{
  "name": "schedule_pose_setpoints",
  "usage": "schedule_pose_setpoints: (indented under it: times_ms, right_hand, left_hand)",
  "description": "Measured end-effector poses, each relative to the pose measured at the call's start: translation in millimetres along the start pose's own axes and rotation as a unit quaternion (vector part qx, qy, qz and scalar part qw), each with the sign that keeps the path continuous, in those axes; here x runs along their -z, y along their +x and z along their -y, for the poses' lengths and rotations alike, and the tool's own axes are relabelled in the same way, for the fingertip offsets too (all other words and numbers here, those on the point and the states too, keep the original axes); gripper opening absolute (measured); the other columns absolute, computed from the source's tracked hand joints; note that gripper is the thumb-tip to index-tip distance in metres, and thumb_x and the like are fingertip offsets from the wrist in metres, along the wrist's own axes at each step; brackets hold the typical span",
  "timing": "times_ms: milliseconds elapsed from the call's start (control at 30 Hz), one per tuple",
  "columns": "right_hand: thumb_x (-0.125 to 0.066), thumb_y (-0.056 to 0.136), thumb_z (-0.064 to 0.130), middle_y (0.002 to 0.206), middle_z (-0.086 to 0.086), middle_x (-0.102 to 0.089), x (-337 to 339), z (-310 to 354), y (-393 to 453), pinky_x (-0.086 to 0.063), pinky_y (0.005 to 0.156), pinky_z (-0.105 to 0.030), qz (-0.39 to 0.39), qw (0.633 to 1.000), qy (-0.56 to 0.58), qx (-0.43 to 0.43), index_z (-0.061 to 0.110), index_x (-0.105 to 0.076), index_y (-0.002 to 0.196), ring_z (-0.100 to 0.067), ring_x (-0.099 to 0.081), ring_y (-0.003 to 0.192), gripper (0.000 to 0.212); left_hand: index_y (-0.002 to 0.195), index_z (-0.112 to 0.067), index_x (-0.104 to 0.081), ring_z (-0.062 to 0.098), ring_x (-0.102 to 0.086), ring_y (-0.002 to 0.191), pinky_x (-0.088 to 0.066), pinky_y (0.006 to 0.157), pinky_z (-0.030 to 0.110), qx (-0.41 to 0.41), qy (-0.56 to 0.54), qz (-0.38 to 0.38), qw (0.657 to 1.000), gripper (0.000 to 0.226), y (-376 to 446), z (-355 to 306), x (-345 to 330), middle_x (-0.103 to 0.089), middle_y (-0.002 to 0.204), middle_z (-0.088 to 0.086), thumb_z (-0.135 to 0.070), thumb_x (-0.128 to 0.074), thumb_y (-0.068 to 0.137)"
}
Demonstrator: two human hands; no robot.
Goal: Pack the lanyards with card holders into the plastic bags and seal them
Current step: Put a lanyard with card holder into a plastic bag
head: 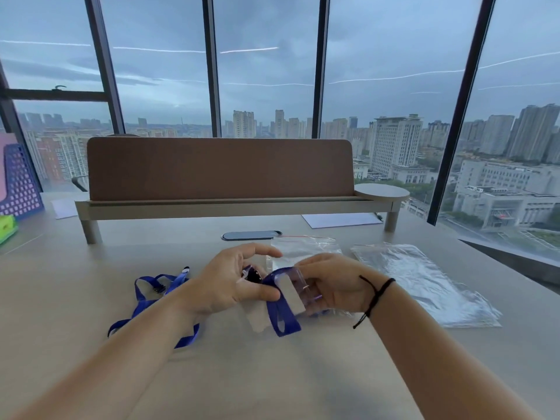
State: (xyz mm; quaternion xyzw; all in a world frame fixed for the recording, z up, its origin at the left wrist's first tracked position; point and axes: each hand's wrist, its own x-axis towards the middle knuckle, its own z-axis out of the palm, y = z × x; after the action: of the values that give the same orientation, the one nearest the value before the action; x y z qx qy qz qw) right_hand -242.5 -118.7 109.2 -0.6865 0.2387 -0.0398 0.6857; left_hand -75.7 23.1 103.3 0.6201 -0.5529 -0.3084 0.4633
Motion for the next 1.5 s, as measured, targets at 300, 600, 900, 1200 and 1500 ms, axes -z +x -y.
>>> schedule_pose_setpoints:
  times_ms: [300, 600, 900, 1200, 1500]
  right_hand:
    - [-0.054, 0.098, 0.025, 0.078, -0.007, -0.062, 19.1, -44.0, -7.9, -0.04, 0.054, -0.026, -0.029, 0.992, 0.08, 0.092, 0.007, -0.064, 0.093, -0.016, -0.051, 0.06, 0.02]
    - [-0.056, 0.099, 0.028, 0.073, -0.009, -0.065, 56.0, -56.8, -23.6, -0.036, 0.045, -0.016, -0.217, 0.968, -0.103, 0.075, 0.011, -0.071, 0.077, -0.009, -0.044, 0.047, 0.032]
    - [-0.055, 0.094, 0.02, 0.058, -0.008, -0.065, 59.3, -56.3, 5.7, -0.051, 0.047, -0.032, -0.381, 0.889, -0.214, 0.137, 0.006, -0.058, 0.064, -0.02, -0.062, 0.049, 0.033]
    - [-0.065, 0.085, 0.023, 0.064, -0.021, -0.068, 100.4, -60.8, 21.3, -0.056, 0.052, -0.043, -0.419, 0.884, -0.148, 0.146, 0.0, -0.067, 0.065, -0.038, -0.065, 0.059, 0.03]
    - [-0.074, 0.084, 0.012, 0.054, -0.003, -0.062, 174.9, -59.9, 35.6, -0.045, 0.04, -0.022, -0.396, 0.909, 0.03, 0.126, 0.006, -0.066, 0.07, -0.012, -0.053, 0.039, 0.017]
  left_hand:
    - [0.099, -0.001, -0.075, 0.027, -0.071, 0.089, -0.062, 0.076, 0.037, 0.004, -0.237, -0.094, 0.967, 0.025, 28.1, 6.1, -18.7, -0.075, 0.1, 0.019, -0.009, -0.074, 0.076]
    - [0.089, -0.01, -0.078, 0.037, -0.069, 0.095, -0.058, 0.084, 0.046, 0.028, -0.189, -0.263, 0.946, 0.005, 79.8, 25.7, -67.1, -0.077, 0.093, 0.013, -0.009, -0.076, 0.085]
    - [0.098, -0.013, -0.072, 0.019, -0.071, 0.081, -0.06, 0.072, 0.03, 0.075, -0.204, -0.294, 0.931, 0.008, 114.4, 19.4, -142.5, -0.075, 0.095, 0.007, -0.014, -0.071, 0.089]
    - [0.11, 0.002, -0.069, 0.027, -0.074, 0.096, -0.058, 0.091, 0.039, 0.092, -0.366, -0.137, 0.916, 0.02, 143.0, 27.1, -152.9, -0.075, 0.105, 0.02, -0.005, -0.055, 0.097]
    - [0.098, -0.001, -0.07, 0.024, -0.073, 0.078, -0.061, 0.076, 0.033, 0.108, -0.303, -0.163, 0.933, 0.01, 213.9, 31.6, -160.2, -0.076, 0.089, 0.015, 0.0, -0.062, 0.092]
